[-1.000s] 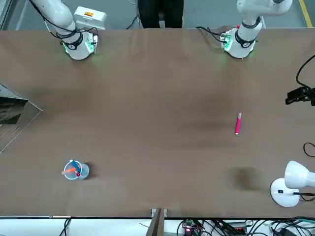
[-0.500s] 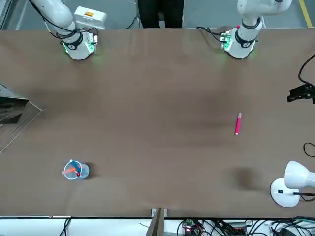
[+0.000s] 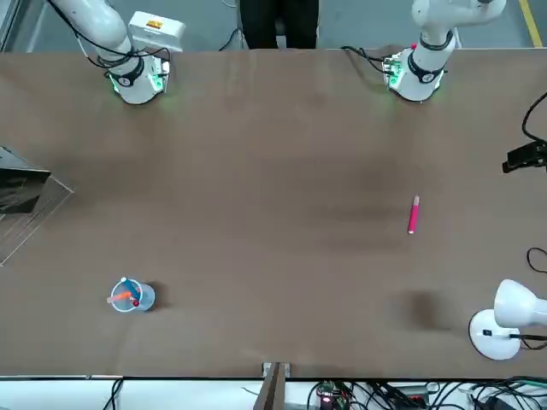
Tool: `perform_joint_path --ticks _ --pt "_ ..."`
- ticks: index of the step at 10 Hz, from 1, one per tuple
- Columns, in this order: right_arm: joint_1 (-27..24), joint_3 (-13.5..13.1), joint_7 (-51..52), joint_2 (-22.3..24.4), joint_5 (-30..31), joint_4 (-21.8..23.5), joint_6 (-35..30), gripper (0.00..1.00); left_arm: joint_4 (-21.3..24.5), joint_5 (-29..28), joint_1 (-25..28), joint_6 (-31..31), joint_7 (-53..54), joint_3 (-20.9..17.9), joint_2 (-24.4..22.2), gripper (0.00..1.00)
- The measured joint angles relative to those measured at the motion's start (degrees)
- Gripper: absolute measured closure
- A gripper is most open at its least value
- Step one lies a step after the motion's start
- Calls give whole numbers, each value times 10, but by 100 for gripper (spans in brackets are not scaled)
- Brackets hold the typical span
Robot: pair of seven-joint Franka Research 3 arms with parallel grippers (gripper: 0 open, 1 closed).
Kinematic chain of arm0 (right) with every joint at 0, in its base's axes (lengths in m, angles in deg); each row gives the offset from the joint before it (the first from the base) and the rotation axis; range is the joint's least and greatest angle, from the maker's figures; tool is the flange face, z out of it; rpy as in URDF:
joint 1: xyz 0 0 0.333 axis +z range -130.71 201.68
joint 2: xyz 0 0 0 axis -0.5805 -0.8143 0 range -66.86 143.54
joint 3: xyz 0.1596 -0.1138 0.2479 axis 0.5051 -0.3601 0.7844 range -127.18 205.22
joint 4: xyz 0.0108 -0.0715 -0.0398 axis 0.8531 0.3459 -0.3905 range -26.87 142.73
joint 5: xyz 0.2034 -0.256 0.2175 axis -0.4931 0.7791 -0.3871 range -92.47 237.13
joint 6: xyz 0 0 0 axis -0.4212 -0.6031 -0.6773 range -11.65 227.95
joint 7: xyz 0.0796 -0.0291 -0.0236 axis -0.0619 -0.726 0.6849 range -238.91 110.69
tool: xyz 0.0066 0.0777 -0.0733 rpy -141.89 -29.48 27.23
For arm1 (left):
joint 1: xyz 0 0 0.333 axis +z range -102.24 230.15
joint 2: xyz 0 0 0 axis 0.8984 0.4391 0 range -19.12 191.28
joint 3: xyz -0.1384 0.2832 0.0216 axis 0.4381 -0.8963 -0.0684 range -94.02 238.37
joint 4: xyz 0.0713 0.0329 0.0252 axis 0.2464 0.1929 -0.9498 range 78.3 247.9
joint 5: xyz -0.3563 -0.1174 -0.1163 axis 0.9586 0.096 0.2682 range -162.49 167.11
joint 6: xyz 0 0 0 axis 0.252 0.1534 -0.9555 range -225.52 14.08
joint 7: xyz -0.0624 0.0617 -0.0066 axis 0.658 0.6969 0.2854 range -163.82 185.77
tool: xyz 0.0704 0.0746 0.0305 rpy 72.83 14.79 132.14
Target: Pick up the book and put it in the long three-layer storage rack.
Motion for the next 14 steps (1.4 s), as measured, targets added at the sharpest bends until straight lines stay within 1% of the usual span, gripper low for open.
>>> perform_joint_path --ticks 5,14 --pt "0 0 8 -9 8 -6 1 85 4 -12 4 0 -4 21 0 0" --pt "4 1 26 -38 27 -26 12 85 7 -13 7 -1 -4 22 0 0"
